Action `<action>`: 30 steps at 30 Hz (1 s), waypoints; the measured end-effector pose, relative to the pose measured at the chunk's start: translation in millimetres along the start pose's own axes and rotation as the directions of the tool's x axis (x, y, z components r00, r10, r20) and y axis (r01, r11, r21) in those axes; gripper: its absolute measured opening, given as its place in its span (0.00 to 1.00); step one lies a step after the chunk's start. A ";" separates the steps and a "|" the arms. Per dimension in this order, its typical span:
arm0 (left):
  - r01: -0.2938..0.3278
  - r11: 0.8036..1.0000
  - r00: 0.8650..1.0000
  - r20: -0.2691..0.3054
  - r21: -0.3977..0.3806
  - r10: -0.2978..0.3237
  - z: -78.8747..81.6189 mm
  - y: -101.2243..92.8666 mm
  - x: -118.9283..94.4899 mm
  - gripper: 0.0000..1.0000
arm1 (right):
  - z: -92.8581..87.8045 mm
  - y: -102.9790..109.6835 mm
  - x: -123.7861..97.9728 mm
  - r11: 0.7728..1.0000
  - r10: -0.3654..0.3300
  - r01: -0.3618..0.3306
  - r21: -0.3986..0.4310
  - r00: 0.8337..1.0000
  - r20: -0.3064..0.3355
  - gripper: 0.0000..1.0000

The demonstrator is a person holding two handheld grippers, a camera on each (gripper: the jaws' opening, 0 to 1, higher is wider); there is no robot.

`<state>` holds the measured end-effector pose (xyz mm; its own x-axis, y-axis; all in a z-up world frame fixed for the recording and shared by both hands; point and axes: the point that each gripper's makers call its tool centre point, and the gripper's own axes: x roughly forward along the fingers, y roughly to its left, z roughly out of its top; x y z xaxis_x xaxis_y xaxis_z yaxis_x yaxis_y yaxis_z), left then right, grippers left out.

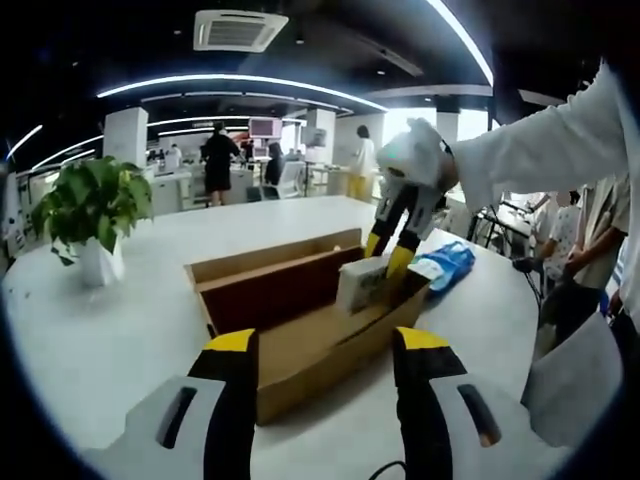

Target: Operate the shoe box by opening the lid, removing the specified soft item, and placing it in the target area until the item is outside and the box remains undamaged.

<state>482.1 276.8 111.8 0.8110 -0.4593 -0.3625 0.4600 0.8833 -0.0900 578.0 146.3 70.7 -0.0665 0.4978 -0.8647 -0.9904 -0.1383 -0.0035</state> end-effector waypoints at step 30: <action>0.029 0.999 1.000 -0.002 0.017 -0.029 4.9 -15.5 9.9 0.55 | -47.7 -25.3 -86.1 0.992 -0.116 0.115 0.048 0.993 0.010 0.16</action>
<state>484.7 258.1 114.1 0.7964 -0.4848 -0.3615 0.4897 0.8677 -0.0849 614.6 66.1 121.3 0.0477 0.5189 -0.8535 -0.9961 -0.0386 -0.0791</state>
